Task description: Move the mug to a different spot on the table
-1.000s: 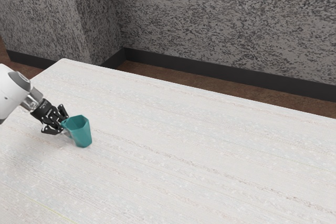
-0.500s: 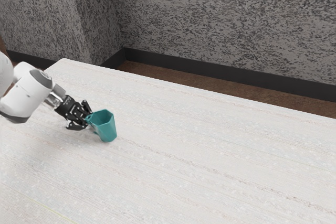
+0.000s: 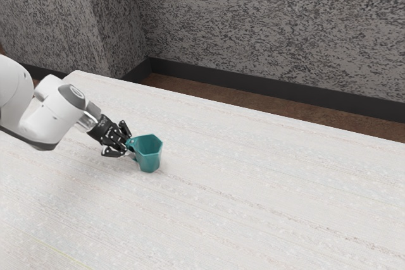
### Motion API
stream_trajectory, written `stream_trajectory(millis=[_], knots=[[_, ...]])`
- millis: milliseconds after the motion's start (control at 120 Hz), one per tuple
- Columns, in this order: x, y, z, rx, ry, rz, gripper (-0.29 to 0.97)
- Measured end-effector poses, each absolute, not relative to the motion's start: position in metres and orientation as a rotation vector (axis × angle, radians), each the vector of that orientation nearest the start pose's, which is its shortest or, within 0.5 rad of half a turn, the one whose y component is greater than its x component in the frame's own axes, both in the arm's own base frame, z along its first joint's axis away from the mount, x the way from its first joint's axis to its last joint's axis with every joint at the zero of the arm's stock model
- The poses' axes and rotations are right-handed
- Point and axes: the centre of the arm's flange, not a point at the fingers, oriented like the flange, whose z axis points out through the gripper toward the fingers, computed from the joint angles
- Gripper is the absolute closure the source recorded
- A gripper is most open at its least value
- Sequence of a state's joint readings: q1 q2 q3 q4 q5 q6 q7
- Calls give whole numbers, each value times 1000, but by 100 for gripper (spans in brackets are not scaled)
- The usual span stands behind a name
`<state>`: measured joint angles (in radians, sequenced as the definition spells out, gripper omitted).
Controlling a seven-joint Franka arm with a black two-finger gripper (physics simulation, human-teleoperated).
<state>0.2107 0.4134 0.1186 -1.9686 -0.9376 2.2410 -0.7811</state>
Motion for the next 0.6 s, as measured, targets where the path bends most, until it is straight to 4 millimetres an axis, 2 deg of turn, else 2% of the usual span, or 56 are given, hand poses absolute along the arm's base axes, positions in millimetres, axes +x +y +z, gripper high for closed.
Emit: stream_trajectory(millis=[133, 242, 333, 450, 600], knots=[[581, 172, 254, 1591, 1963, -336, 65], [579, 172, 254, 1581, 1970, -336, 41], [574, 174, 250, 1570, 1983, -344, 26], [562, 180, 250, 1551, 2002, -349, 15], [549, 191, 258, 1531, 2016, -335, 8]])
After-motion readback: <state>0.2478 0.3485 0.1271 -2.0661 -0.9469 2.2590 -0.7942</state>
